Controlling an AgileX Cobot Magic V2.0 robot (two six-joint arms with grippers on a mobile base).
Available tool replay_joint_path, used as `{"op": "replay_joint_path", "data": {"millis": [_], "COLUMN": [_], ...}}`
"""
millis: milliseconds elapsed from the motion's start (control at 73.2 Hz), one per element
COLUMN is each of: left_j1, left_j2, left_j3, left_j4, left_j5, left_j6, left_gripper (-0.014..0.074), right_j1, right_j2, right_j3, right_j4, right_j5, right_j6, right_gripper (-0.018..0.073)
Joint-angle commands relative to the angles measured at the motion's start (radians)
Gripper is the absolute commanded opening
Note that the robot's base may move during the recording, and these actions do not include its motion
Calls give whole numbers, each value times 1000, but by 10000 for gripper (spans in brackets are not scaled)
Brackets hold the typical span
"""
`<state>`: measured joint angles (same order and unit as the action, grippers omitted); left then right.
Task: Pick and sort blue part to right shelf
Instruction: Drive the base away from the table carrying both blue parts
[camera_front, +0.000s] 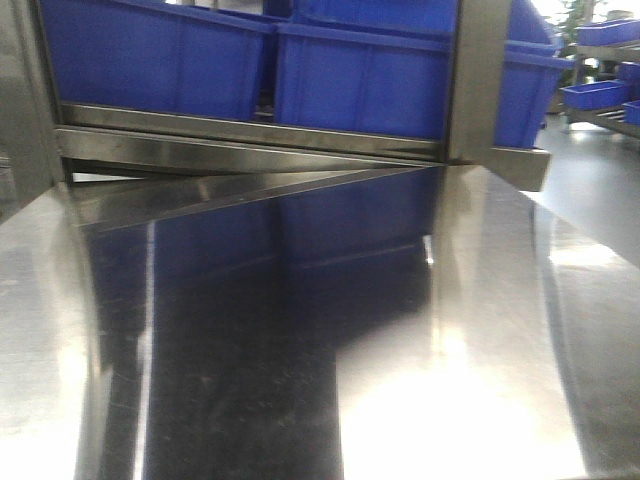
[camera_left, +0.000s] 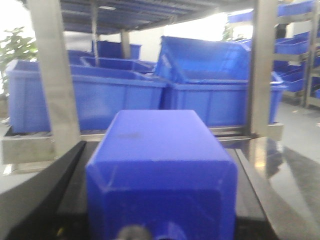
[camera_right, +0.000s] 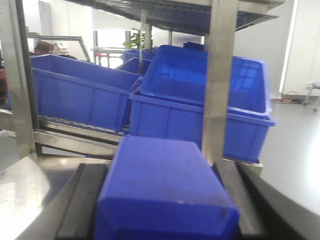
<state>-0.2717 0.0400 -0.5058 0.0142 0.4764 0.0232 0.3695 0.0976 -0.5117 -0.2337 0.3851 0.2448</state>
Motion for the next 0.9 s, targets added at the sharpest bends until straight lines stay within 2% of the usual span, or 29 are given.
{"op": "replay_joint_path", "data": {"millis": [0,888], "left_j1": [-2,-2], "left_j2": [15,17], "left_j3": [-25,-25], "left_j4": [0,0], "left_j5": [-98,-96], "left_j6": [-10,-10], "left_gripper": [314,314], "right_j1": [-1,-1], "right_j2": [16,19], "right_j3": [-31,-31], "right_j4": [-19,-19], "right_j5": [-95,-92], "right_j6": [-6,-6], "right_gripper": [228,228]}}
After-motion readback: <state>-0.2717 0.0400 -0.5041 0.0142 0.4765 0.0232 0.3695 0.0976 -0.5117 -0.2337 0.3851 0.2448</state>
